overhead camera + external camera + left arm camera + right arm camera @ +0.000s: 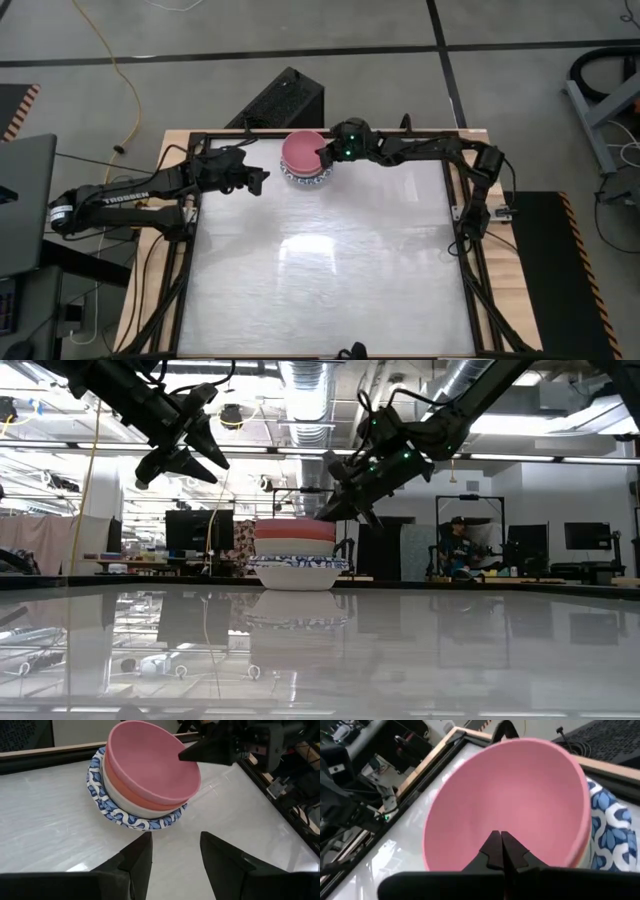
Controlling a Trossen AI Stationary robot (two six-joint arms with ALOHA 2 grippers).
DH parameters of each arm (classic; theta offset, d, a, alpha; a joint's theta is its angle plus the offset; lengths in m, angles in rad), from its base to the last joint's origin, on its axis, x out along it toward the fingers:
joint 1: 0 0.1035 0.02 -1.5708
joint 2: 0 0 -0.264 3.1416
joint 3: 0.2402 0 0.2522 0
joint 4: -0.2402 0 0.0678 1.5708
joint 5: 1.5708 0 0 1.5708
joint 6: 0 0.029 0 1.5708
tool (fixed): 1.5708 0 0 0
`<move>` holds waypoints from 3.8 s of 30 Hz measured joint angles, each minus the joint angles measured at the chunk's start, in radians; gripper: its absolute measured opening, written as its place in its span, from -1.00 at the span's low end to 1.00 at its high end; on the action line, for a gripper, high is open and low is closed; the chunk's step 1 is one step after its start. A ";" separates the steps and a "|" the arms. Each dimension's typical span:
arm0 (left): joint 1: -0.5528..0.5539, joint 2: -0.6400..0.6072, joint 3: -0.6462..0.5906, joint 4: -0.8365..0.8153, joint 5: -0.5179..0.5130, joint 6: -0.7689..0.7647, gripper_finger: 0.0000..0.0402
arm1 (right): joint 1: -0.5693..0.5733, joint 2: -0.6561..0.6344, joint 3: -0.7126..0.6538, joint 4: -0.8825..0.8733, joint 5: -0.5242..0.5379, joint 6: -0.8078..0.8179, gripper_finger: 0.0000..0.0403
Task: Nest bowls inside each other
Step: Stack the pink bowl on top of the orange bowl, then return to Home Position
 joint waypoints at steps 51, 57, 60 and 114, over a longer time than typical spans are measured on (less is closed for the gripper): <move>-0.204 0.008 0.515 -0.043 0.133 0.272 -0.23 | 0.554 -0.792 -0.083 -0.221 -0.148 -0.172 -0.88; -0.256 0.012 0.515 -0.040 0.042 0.284 -0.23 | 0.698 -0.785 -0.083 -0.152 0.029 -0.200 -0.88; -0.259 0.014 0.515 -0.025 -0.012 0.283 -0.23 | 0.703 -0.842 -0.082 -0.144 0.138 -0.235 -0.88; -0.258 -0.400 0.352 -0.225 -0.182 0.331 -0.23 | 0.715 -1.513 -0.083 -0.565 0.076 -0.395 -0.87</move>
